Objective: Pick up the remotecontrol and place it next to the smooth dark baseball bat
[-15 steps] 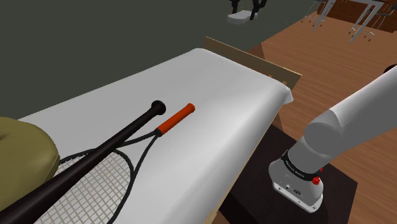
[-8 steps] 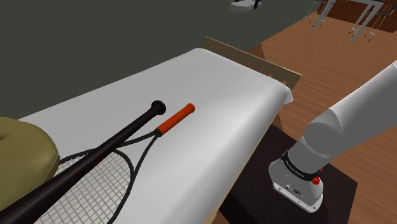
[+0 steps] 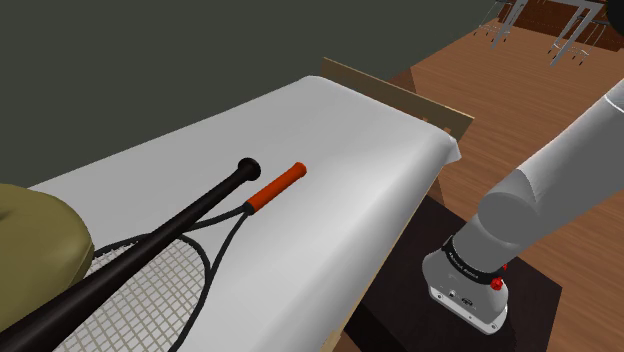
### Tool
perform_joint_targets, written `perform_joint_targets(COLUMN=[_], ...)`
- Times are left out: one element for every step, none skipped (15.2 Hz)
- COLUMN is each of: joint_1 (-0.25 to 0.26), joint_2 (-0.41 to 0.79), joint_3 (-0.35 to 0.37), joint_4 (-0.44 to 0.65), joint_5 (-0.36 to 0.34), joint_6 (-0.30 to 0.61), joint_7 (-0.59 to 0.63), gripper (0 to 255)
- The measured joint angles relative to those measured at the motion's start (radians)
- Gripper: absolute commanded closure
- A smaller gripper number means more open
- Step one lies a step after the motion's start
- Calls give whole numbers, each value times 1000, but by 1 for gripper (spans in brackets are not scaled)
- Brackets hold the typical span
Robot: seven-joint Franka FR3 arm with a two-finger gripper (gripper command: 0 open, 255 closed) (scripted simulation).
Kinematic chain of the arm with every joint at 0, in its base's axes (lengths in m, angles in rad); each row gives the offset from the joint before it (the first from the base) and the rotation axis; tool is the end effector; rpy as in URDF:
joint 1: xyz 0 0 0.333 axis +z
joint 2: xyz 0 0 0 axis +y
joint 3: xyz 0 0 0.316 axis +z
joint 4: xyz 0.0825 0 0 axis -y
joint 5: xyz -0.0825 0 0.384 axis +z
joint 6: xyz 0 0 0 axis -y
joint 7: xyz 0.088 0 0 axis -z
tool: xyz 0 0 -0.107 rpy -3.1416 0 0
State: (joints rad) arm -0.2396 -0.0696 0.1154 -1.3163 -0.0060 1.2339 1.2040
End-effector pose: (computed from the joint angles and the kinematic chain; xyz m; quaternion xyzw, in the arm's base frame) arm 0.4814 -0.0577 0.7461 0.7867 -0.6172 -0.0022 0.0093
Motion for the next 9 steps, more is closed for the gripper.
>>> perform_joint_targets(joint_1=[0,1,2,6,10,13,19,28,34], joint_2=[10,17,31,20,-2,-37,-76,-100,-122], joint_3=[0,2,3,7,11,14,21,33,41], joint_4=[26,47,80,73,51,11,-38,-54,-71], joint_5=[-1,-2,-4,-2,1,7,13,19,24], joint_6=[-16,-30,-49,-54,-54,-48,-37,-45,-49], joint_7=[-1,3,3,12,21,28,43,64,79], gripper=[255,255,255,255,255,255,255,255,255])
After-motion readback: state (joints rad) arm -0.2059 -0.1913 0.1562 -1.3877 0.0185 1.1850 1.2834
